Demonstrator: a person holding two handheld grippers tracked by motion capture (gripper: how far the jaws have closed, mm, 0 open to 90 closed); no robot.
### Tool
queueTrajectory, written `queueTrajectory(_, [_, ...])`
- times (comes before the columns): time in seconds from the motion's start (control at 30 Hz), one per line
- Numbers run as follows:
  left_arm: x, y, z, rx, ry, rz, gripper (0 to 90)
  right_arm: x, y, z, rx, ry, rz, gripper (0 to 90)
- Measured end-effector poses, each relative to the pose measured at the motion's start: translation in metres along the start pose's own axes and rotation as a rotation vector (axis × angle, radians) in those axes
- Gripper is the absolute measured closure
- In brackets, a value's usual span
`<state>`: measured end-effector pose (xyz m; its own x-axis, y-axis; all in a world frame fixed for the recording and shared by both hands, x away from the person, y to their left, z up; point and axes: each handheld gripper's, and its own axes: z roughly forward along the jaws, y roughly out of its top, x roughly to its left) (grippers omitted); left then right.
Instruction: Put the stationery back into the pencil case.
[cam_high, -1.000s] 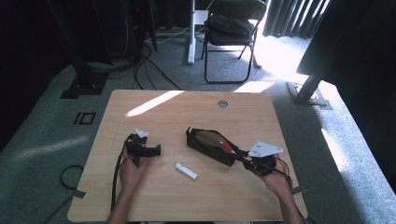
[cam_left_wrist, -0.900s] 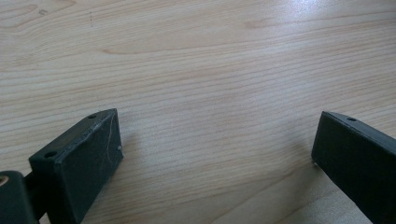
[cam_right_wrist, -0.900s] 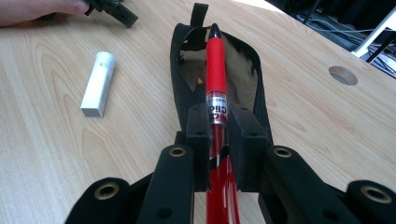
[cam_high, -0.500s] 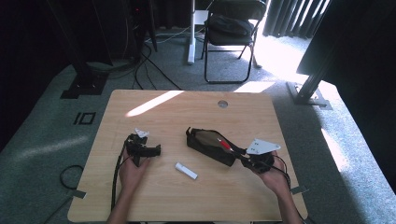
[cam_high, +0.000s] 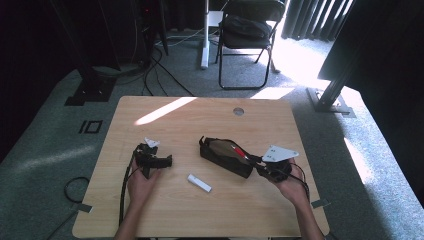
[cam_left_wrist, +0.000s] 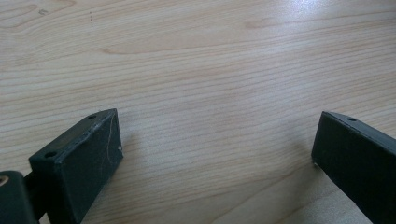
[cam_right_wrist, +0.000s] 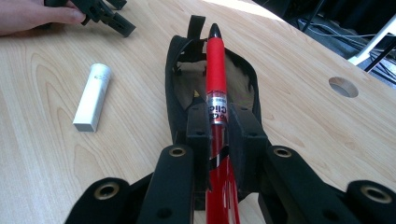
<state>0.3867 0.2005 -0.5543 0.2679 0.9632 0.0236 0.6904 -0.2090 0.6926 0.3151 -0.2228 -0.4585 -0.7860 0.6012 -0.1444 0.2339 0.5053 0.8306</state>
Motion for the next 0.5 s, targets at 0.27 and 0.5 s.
queueTrajectory(0.27, [0.0,0.0,0.0,0.0,0.0,0.0,2.0,-0.0022,0.0008,0.0031,-0.001,-0.003,0.007,79.7])
queueTrajectory(0.5, [0.0,0.0,0.0,0.0,0.0,0.0,2.0,-0.0038,0.0022,0.0055,-0.004,-0.001,0.012,79.7])
